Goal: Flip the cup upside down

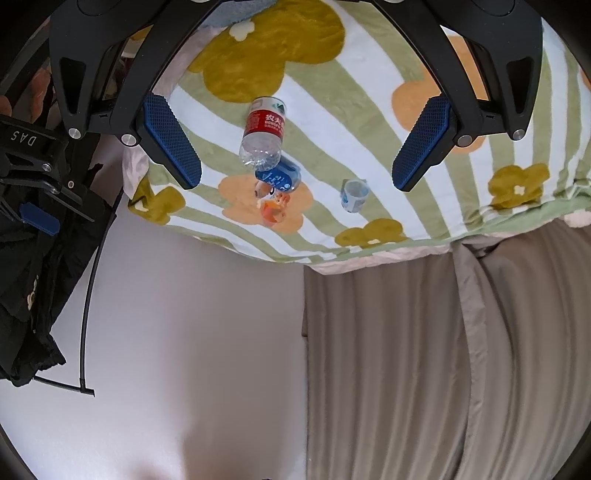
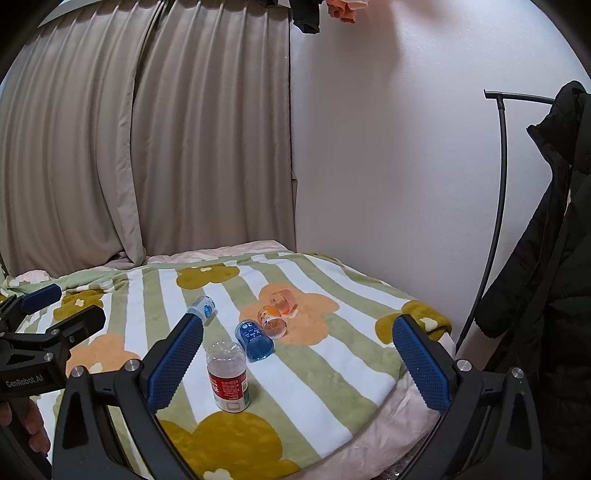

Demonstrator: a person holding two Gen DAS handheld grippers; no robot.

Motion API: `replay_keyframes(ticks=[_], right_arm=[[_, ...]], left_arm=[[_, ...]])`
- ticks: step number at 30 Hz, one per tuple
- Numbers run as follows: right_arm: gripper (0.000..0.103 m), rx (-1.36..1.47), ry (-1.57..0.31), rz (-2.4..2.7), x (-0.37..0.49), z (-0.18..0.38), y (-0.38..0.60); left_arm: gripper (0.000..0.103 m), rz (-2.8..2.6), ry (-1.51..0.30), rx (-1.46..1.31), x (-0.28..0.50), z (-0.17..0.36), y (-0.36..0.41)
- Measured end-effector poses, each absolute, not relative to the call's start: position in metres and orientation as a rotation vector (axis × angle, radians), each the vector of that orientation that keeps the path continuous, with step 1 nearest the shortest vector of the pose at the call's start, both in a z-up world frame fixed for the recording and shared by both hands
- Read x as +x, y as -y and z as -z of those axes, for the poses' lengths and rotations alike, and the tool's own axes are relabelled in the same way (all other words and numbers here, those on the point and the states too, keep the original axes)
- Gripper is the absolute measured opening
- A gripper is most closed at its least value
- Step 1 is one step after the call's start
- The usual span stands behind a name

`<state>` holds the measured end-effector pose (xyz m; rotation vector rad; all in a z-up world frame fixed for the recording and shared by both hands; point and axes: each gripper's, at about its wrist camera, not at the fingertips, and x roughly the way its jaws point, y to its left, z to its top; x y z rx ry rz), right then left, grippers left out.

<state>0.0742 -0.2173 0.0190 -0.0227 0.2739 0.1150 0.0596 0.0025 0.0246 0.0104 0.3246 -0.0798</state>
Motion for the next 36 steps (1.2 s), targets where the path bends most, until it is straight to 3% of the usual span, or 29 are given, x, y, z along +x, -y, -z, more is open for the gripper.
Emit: replay_keyframes(ticks=[36], right_arm=[[0.103,-0.003,-0.267,-0.114,0.0729,-0.0272,0.2120]], left_arm=[[0.103,0.074,-0.324,0.008,0.0556,-0.0250,-0.0010]])
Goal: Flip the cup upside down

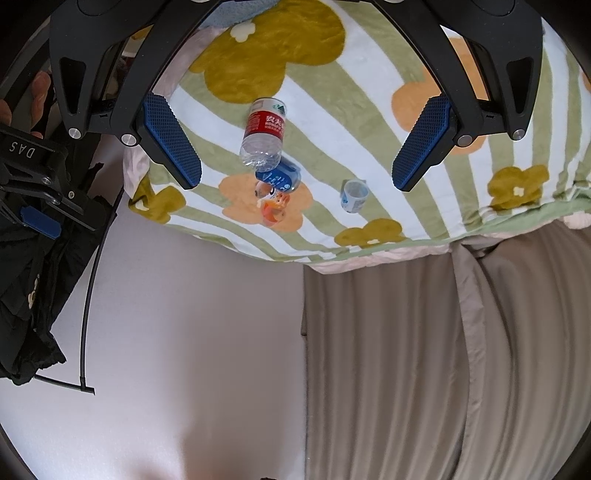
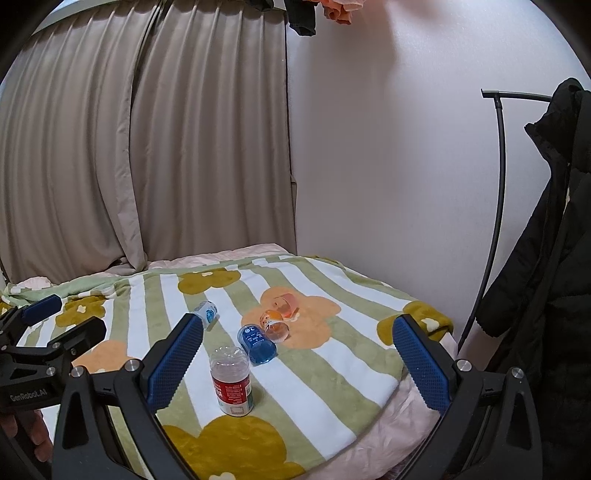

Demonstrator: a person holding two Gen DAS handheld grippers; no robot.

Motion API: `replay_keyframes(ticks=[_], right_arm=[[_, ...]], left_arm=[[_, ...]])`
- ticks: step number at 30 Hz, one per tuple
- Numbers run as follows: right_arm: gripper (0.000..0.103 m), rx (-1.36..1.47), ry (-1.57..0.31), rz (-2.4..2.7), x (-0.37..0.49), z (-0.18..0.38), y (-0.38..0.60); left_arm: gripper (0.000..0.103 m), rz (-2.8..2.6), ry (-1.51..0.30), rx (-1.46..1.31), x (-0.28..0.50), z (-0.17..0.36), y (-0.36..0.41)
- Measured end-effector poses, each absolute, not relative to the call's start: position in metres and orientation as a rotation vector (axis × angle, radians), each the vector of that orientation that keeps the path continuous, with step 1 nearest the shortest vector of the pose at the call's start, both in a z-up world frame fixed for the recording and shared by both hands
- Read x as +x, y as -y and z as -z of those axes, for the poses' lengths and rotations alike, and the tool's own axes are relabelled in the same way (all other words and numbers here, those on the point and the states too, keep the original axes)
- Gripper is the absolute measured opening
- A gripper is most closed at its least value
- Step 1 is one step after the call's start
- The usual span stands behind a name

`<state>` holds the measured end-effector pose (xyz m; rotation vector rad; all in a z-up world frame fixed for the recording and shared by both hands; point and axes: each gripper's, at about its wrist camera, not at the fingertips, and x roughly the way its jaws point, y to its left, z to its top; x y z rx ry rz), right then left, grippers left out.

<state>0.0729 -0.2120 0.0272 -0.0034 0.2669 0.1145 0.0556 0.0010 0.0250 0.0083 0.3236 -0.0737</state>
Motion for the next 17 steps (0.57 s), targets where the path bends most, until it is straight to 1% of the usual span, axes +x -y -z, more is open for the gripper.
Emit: replay_keyframes(ticks=[9,17], right_arm=[[0.102,-0.002,-0.267,-0.116,0.0731,-0.0263,0.2139],[0.102,-0.001,-0.268,-0.116,0.0735,-0.0263,0.2132]], left_arm=[[0.103,0.045,-0.317,0.024,0.0566,-0.0263,0.0018],[0.103,0.049,-0.277,0.011,0.0511,-0.0277,0.0015]])
